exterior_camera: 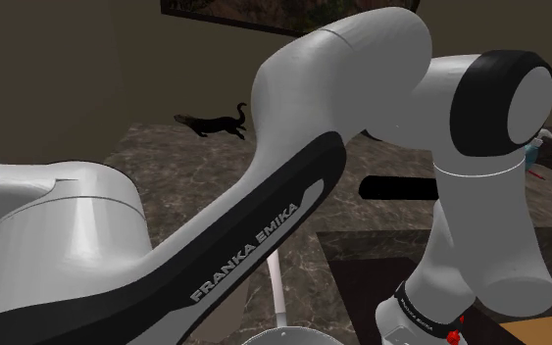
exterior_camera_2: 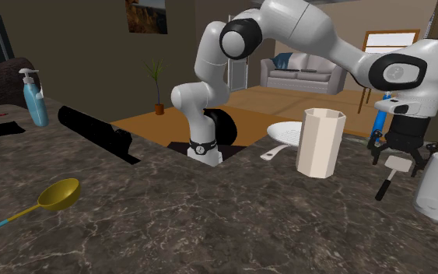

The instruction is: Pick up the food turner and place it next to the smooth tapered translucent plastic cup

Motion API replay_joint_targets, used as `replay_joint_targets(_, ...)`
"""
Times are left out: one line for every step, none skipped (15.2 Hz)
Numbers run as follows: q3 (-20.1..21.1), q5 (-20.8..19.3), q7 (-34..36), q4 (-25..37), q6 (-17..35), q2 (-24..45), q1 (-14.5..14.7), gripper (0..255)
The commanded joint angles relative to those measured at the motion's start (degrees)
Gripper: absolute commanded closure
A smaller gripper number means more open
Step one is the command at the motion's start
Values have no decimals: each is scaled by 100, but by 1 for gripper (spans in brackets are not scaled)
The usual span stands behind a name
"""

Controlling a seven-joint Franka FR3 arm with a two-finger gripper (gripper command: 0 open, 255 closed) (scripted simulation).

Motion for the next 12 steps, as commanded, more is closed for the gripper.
replay_joint_targets(0,0,0,0,0,0,0,0)
replay_joint_targets(36,55,-35,90,-148,-71,-3,0)
replay_joint_targets(70,107,-69,190,-299,-135,-3,0)
replay_joint_targets(99,156,-102,300,-455,-194,2,0)
replay_joint_targets(121,191,-127,394,-580,-235,9,0)
replay_joint_targets(121,191,-127,394,-580,-235,10,0)
replay_joint_targets(121,192,-127,393,-579,-236,9,0)
replay_joint_targets(121,191,-127,393,-580,-236,9,0)
replay_joint_targets(121,191,-127,394,-580,-235,9,0)
replay_joint_targets(121,191,-127,394,-580,-235,10,0)
replay_joint_targets(121,191,-127,394,-580,-235,10,0)
replay_joint_targets(121,191,-127,394,-580,-235,10,0)
